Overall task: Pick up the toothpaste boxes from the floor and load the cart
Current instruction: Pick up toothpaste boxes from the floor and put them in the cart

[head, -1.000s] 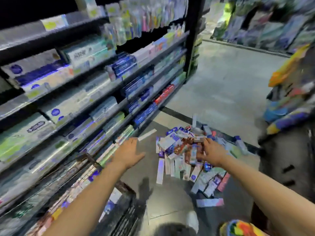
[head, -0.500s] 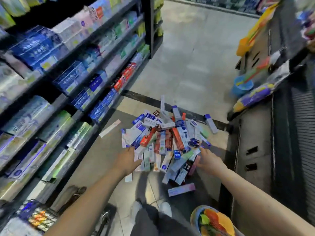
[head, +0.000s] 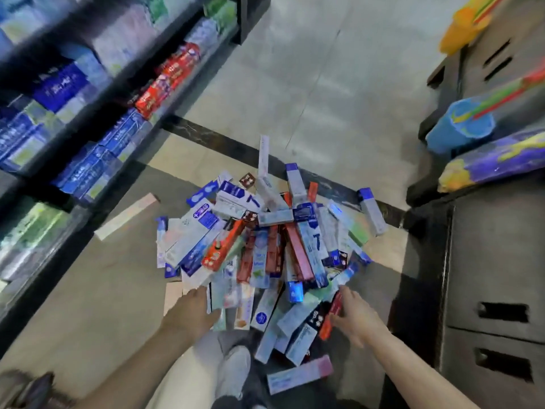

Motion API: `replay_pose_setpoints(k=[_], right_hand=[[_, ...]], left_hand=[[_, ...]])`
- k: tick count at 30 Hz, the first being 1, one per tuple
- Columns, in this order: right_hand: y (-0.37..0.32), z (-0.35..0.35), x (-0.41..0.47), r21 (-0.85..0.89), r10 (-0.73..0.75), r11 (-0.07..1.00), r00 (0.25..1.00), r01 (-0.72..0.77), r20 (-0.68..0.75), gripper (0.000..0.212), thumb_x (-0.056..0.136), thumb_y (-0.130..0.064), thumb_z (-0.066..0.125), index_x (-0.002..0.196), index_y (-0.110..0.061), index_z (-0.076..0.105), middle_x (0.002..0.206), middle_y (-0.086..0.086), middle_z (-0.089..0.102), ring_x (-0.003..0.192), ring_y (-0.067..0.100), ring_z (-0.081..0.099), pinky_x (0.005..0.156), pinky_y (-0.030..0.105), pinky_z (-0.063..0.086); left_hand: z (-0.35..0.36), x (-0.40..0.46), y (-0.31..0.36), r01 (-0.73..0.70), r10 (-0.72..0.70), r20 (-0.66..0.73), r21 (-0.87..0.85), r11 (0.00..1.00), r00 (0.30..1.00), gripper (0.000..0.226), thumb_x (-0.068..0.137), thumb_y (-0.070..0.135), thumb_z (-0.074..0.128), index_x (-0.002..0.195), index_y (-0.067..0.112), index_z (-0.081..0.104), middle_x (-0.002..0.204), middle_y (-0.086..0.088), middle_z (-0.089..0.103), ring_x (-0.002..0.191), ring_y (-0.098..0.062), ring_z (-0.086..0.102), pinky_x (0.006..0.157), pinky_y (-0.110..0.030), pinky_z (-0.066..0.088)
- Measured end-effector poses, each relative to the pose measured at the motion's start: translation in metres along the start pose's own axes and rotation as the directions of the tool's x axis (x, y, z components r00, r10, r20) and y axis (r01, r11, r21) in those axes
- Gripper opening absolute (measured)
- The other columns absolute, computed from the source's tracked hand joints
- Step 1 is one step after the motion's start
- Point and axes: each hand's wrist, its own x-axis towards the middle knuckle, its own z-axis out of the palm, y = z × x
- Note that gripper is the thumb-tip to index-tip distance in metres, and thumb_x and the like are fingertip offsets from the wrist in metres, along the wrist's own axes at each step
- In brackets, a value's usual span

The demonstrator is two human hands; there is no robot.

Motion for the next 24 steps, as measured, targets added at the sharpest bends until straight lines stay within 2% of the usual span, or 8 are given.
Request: replay_pose_setpoints(k=[5, 8, 12, 15, 17, 19, 21, 24], right_hand=[[0.015, 0.043, 0.102, 0.049, 0.046, 0.998, 0.999, -0.046, 0.017, 0.079, 0.088, -0.042, 0.058, 0.149, -0.014, 0.016, 0.141, 0.007, 0.04, 0.128, 0.024, 0.044, 0.099, 0.035, 0.043], [0.031, 0.071, 0.149, 0.098, 0.077, 0.992, 0.997, -0.075, -0.014, 0.08, 0.088, -0.04, 0.06, 0.149, -0.014, 0.015, 0.145, 0.007, 0.038, 0.129, 0.025, 0.043, 0.1, 0.035, 0.042], [0.046, 0.106, 0.204, 0.204, 0.13, 0.971, 0.991, -0.122, -0.026, 0.087, 0.089, -0.036, 0.063, 0.151, -0.014, 0.006, 0.152, 0.007, 0.03, 0.136, 0.026, 0.036, 0.106, 0.036, 0.036], [0.053, 0.132, 0.233, 0.37, 0.12, 0.925, 0.99, -0.084, -0.075, 0.08, 0.086, -0.027, 0.067, 0.147, -0.014, 0.019, 0.145, 0.007, 0.041, 0.128, 0.025, 0.045, 0.101, 0.035, 0.042], [0.057, 0.145, 0.244, 0.409, 0.128, 0.911, 0.981, -0.058, -0.145, 0.068, 0.086, -0.024, 0.066, 0.142, -0.015, 0.028, 0.138, 0.006, 0.049, 0.12, 0.025, 0.052, 0.092, 0.035, 0.045], [0.063, 0.149, 0.248, 0.414, 0.136, 0.909, 0.969, -0.038, -0.208, 0.065, 0.088, -0.023, 0.063, 0.144, -0.015, 0.03, 0.137, 0.005, 0.051, 0.121, 0.024, 0.052, 0.09, 0.032, 0.043], [0.07, 0.146, 0.248, 0.416, 0.131, 0.909, 0.96, -0.018, -0.246, 0.066, 0.087, -0.024, 0.063, 0.145, -0.015, 0.032, 0.137, 0.005, 0.052, 0.123, 0.022, 0.05, 0.088, 0.028, 0.04], [0.078, 0.136, 0.244, 0.397, 0.116, 0.918, 0.956, 0.001, -0.271, 0.055, 0.084, -0.023, 0.065, 0.134, -0.019, 0.044, 0.121, 0.001, 0.061, 0.109, 0.022, 0.057, 0.073, 0.024, 0.035]], left_hand=[[0.065, 0.103, 0.037, -0.085, 0.09, 0.045, -0.11, 0.99, 0.995, 0.049, 0.092, 0.042, 0.05, 0.132, 0.016, 0.042, 0.129, -0.009, 0.052, 0.117, -0.025, 0.052, 0.094, -0.033, 0.045], [0.102, 0.156, 0.079, -0.133, 0.147, 0.072, -0.167, 0.977, 0.987, 0.052, 0.092, 0.045, 0.05, 0.131, 0.011, 0.04, 0.127, -0.01, 0.053, 0.114, -0.026, 0.053, 0.093, -0.034, 0.045], [0.144, 0.214, 0.137, -0.207, 0.224, 0.042, -0.25, 0.946, 0.974, 0.05, 0.09, 0.042, 0.056, 0.126, 0.01, 0.043, 0.121, -0.01, 0.055, 0.107, -0.027, 0.054, 0.088, -0.037, 0.047], [0.165, 0.249, 0.169, -0.17, 0.168, -0.036, -0.347, 0.922, 0.985, 0.067, 0.086, 0.044, 0.061, 0.136, 0.011, 0.033, 0.126, -0.011, 0.054, 0.11, -0.03, 0.055, 0.09, -0.041, 0.049], [0.172, 0.266, 0.185, -0.13, 0.105, -0.082, -0.425, 0.896, 0.991, 0.086, 0.084, 0.045, 0.064, 0.147, 0.01, 0.018, 0.138, -0.014, 0.045, 0.121, -0.033, 0.05, 0.095, -0.04, 0.046], [0.175, 0.278, 0.197, -0.085, 0.052, -0.083, -0.471, 0.878, 0.995, 0.105, 0.079, 0.051, 0.069, 0.15, 0.008, 0.005, 0.145, -0.016, 0.037, 0.125, -0.033, 0.048, 0.097, -0.04, 0.046], [0.178, 0.284, 0.202, -0.04, 0.009, -0.076, -0.424, 0.905, 0.997, 0.115, 0.071, 0.057, 0.073, 0.149, 0.006, 0.006, 0.146, -0.017, 0.033, 0.125, -0.034, 0.047, 0.094, -0.04, 0.047], [0.183, 0.292, 0.205, 0.034, -0.054, -0.04, -0.397, 0.917, 0.998, 0.118, 0.061, 0.062, 0.077, 0.145, 0.003, 0.018, 0.141, -0.019, 0.039, 0.121, -0.036, 0.05, 0.09, -0.041, 0.049]])
